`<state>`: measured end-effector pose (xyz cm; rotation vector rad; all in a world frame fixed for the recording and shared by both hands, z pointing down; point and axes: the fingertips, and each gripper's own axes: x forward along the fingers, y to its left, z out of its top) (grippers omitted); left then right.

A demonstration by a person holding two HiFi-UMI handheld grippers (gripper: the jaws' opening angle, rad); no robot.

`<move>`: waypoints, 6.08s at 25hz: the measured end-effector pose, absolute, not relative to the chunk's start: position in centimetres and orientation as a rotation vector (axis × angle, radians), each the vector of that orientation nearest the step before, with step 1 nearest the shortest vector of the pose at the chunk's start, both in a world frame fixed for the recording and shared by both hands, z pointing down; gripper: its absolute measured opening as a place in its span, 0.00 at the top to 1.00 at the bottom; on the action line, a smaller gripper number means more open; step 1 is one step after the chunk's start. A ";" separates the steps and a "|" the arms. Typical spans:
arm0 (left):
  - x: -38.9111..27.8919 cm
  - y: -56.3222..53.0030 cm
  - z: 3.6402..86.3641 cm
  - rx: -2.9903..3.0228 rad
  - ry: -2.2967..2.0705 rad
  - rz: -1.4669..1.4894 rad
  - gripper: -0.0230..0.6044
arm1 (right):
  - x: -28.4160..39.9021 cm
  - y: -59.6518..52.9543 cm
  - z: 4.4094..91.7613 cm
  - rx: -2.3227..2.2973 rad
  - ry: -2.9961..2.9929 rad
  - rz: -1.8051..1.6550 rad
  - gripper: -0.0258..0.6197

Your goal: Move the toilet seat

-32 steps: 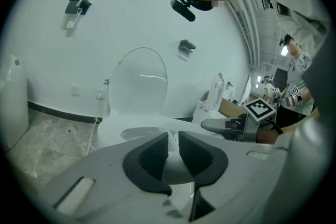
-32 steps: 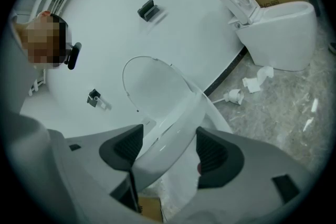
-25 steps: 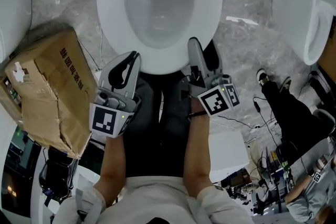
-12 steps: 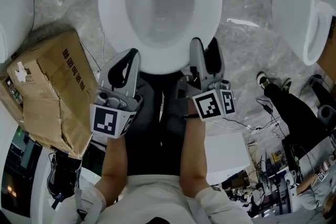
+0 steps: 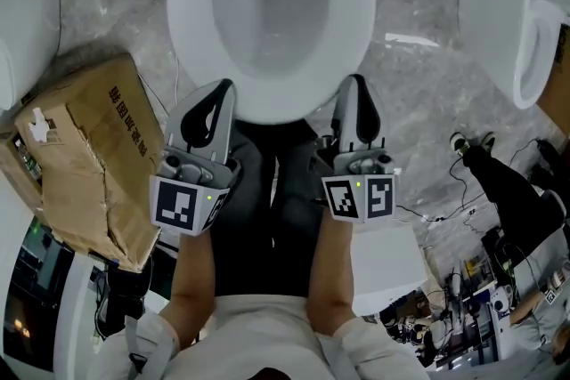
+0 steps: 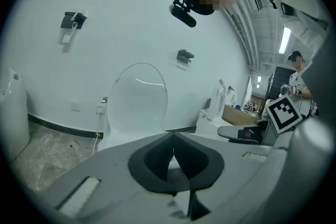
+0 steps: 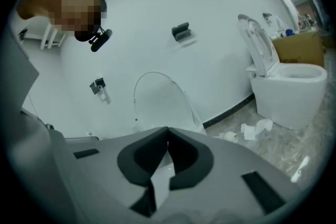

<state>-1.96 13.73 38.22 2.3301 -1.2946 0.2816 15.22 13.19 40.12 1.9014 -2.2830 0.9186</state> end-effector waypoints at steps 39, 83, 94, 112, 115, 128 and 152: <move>-1.6 5.8 29.5 2.496 -1.346 0.198 0.97 | 8.6 6.3 29.3 1.480 -2.600 0.408 0.96; -3.1 -8.4 22.0 2.590 -1.417 0.101 0.97 | 7.5 -8.3 21.6 1.500 -2.702 0.146 0.96; -3.5 -11.2 21.6 2.600 -1.421 0.082 0.97 | 7.2 -11.2 21.1 1.515 -2.715 0.130 0.96; -3.7 -15.4 21.2 2.628 -1.431 0.051 0.98 | 7.4 -16.0 20.1 1.590 -2.733 0.032 0.96; -3.8 -16.0 21.2 2.632 -1.437 0.049 0.98 | 7.3 -16.5 20.1 1.596 -2.737 0.024 0.96; -4.2 -18.6 21.3 2.643 -1.452 0.046 0.98 | 7.0 -19.1 20.2 1.633 -2.730 -0.008 0.96; -4.6 -23.8 21.9 2.648 -1.466 0.059 0.98 | 6.4 -24.2 21.2 1.615 -2.689 -0.042 0.96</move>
